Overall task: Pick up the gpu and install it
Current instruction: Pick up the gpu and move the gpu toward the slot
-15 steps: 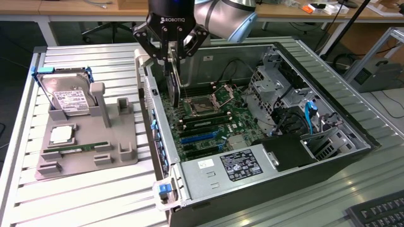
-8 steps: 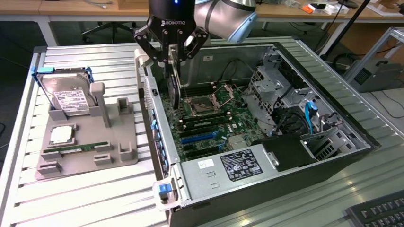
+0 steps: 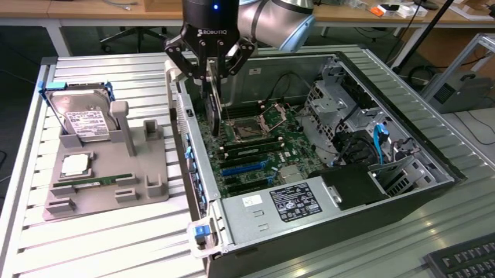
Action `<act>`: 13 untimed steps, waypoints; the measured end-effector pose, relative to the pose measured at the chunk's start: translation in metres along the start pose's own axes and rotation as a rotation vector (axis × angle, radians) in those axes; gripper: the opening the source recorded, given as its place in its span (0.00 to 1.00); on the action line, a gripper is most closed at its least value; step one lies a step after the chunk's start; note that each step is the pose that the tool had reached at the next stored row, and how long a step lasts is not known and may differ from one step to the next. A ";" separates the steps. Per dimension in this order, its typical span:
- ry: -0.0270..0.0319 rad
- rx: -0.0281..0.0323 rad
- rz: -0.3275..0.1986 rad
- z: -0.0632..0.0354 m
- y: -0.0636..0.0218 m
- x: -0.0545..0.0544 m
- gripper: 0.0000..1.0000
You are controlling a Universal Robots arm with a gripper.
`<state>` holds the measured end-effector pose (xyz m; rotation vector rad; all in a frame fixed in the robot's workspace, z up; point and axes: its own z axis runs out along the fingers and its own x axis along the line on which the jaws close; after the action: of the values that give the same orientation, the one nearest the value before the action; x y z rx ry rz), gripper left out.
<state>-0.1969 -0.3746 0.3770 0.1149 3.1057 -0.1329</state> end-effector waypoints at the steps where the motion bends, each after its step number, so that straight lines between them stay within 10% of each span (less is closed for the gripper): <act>1: 0.0000 0.0000 0.000 0.0007 0.0001 0.000 0.27; 13: 0.0000 0.0000 0.000 0.0122 0.0011 0.000 0.27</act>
<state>-0.1964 -0.3746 0.3648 0.1149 3.1056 -0.1329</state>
